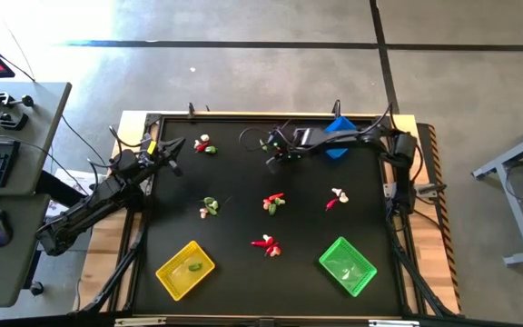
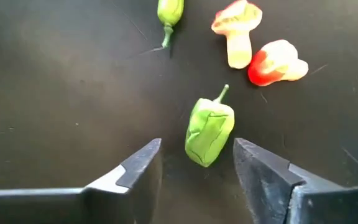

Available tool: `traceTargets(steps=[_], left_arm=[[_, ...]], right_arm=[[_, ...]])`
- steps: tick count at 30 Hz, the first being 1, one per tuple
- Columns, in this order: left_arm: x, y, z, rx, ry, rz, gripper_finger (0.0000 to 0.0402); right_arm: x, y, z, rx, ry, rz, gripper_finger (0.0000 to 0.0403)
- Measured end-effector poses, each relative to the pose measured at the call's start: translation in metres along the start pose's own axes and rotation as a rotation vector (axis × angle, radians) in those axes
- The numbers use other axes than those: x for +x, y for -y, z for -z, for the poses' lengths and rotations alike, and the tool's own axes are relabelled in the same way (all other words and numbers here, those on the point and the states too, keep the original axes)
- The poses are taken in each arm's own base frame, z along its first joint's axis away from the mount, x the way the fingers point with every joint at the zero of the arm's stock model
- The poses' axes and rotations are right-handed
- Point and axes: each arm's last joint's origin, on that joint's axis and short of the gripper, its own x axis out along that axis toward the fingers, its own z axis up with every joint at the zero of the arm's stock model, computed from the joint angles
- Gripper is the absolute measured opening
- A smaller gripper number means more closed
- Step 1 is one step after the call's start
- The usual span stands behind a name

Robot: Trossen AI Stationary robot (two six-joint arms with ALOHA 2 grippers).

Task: Sort produce into baskets
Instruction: Put the green chili pepper into the yellow bin

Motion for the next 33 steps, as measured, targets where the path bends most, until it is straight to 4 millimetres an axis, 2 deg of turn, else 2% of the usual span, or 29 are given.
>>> traceTargets(steps=[5,9,14,18,24,28,33], left_arm=[[0.0,0.0,0.0,0.0,-0.002,0.0,0.0],[0.0,0.0,0.0,0.0,-0.001,0.0,0.0],[0.0,0.0,0.0,0.0,-0.001,0.0,0.0],[0.0,0.0,0.0,0.0,-0.004,-0.001,0.0],[0.0,0.0,0.0,0.001,-0.006,-0.001,0.0],[0.0,0.0,0.0,0.001,-0.006,0.0,0.0],[0.0,0.0,0.0,0.001,-0.006,-0.001,0.0]], right_arm=[[0.017,-0.001,0.003,-0.004,-0.022,0.014,0.0172],[0.023,-0.003,0.002,-0.013,0.009,0.032,0.0142],[0.02,-0.011,0.005,-0.061,0.066,0.072,0.007],[0.015,-0.024,0.007,-0.131,0.099,0.026,0.0014],[0.007,-0.063,0.019,-0.257,0.164,-0.167,0.0025],[-0.006,-0.103,0.039,-0.376,0.248,-0.287,0.0016],[-0.03,-0.153,0.069,-0.447,0.393,-0.477,0.0012]])
